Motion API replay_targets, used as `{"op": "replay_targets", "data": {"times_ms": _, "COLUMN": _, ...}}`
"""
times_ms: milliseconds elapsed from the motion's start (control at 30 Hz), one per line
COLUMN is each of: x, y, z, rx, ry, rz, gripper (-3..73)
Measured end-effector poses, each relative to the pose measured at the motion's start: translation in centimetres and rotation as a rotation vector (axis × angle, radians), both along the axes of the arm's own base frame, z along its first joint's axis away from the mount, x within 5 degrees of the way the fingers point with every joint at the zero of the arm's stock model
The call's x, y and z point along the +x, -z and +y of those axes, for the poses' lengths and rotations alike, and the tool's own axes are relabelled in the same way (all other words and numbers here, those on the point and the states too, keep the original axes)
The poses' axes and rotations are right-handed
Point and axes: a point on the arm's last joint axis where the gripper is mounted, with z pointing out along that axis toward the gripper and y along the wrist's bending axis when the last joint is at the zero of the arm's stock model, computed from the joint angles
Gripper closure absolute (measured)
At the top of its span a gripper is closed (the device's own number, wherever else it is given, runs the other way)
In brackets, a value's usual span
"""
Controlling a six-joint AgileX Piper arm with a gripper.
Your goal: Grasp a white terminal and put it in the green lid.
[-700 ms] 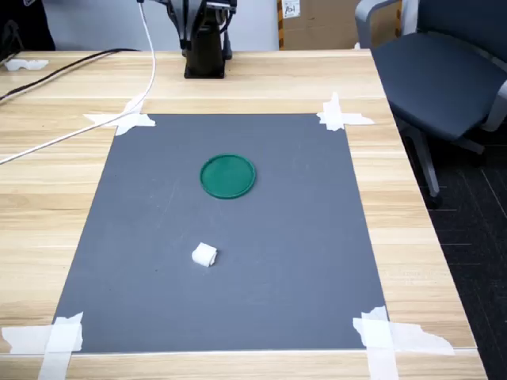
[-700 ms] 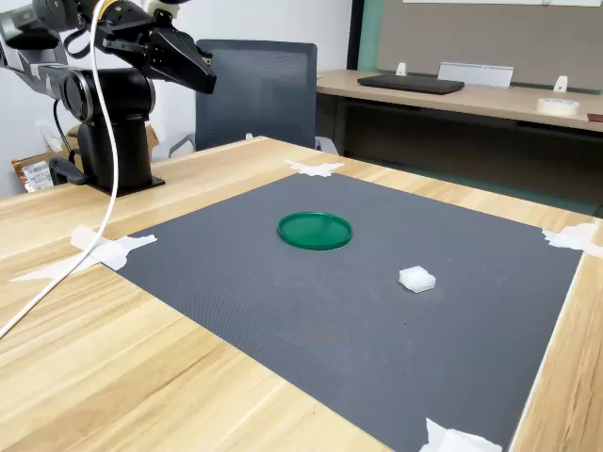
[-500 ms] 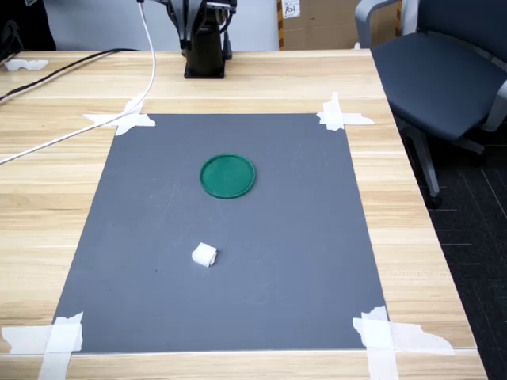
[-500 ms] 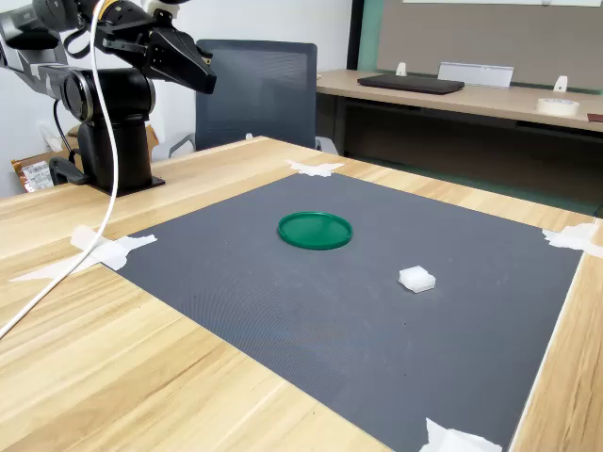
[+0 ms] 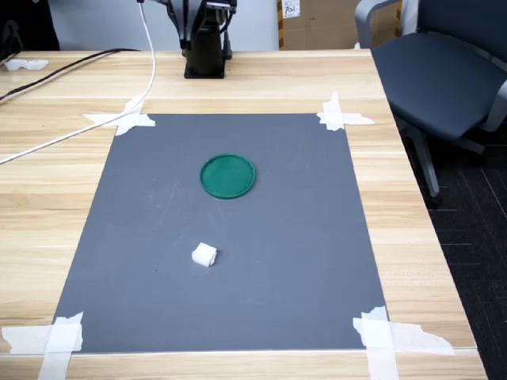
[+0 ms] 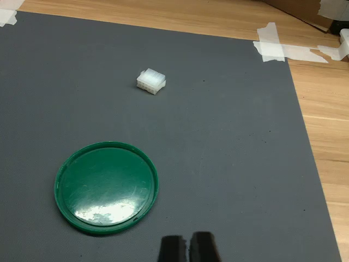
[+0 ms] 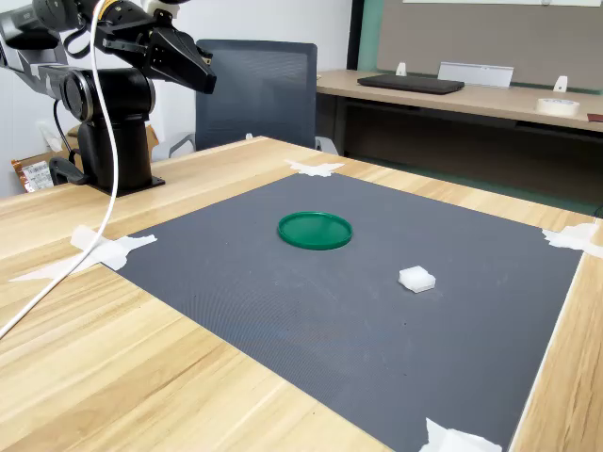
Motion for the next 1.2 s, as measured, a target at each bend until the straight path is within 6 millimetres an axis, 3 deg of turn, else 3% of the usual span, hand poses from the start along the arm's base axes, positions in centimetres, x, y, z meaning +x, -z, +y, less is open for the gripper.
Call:
{"op": "replay_targets", "data": {"times_ms": 900, "x": 0.1, "y": 0.0, "z": 0.0, "rx": 0.0, "ry": 0.001, "rz": 0.002, "gripper": 72.3}}
{"op": "replay_targets", "data": {"times_ms": 1200, "x": 2.3, "y": -0.3, "z": -0.4, "rx": -0.043, "ry": 0.019, "rz": 0.034, "gripper": 72.3}}
